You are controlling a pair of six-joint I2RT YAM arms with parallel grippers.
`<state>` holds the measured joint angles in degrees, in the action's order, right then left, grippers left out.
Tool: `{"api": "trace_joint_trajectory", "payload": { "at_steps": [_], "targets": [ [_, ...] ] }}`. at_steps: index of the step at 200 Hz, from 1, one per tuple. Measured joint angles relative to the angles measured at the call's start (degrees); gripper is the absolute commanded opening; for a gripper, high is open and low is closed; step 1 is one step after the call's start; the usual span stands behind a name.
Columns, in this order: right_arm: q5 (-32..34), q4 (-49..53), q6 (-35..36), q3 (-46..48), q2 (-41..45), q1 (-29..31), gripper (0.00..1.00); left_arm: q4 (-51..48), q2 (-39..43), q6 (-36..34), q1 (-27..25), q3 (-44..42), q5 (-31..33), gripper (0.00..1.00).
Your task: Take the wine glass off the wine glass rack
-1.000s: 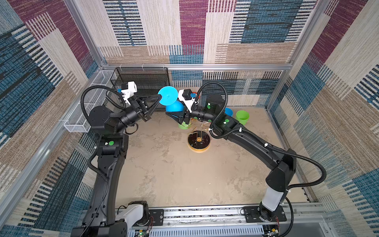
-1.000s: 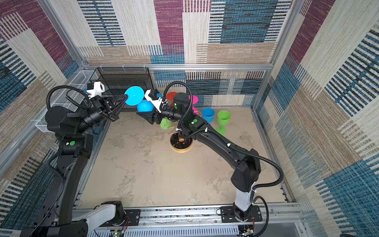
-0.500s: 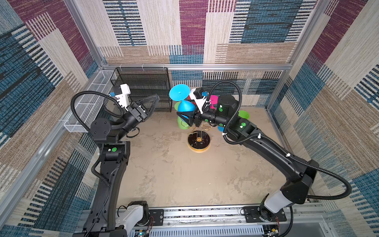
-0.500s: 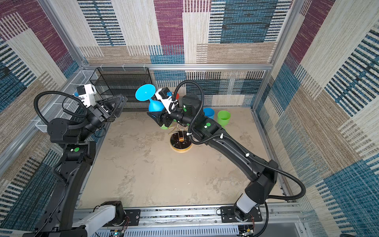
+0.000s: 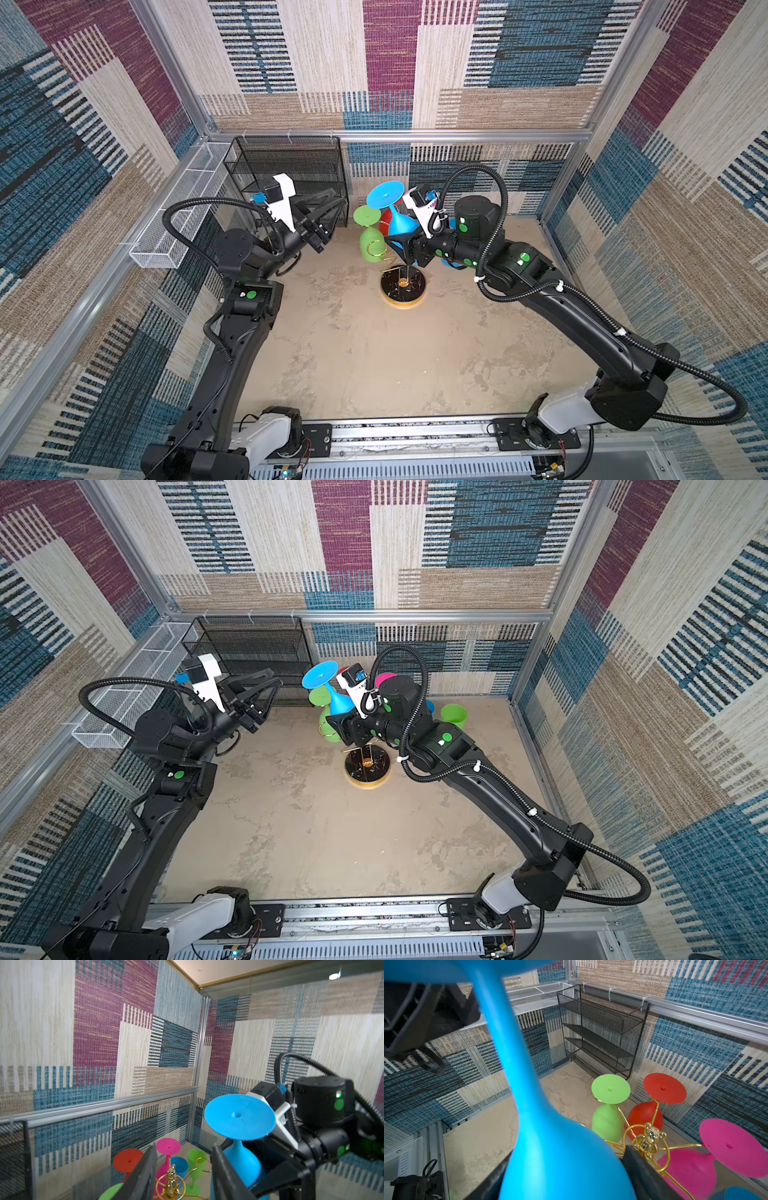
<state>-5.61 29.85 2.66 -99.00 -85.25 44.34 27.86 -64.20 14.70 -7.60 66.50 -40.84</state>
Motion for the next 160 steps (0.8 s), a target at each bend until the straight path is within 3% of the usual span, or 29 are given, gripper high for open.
{"api": "trace_joint_trajectory", "payload": {
  "at_steps": [31, 58, 117, 160],
  "targets": [
    [-0.37, 1.92, 0.02, -3.04, -2.54, -1.07, 0.53, 1.79, -0.74, -18.82, -0.94, -3.32, -2.10, 0.44],
    [-1.81, 3.52, 0.11, -4.61, -5.01, -1.70, 0.51, 6.95, -2.10, -28.04, -0.94, -4.59, -6.05, 0.44],
    [-5.81, 4.46, 1.16, -4.96, -7.34, -1.66, 0.48, 15.39, -6.10, -33.92, -1.14, -5.22, -10.32, 0.44],
    [-8.28, 4.63, 1.31, -4.96, -8.17, -1.66, 0.46, 18.67, -7.43, -34.47, -1.18, -5.44, -10.75, 0.43]
  ]
}}
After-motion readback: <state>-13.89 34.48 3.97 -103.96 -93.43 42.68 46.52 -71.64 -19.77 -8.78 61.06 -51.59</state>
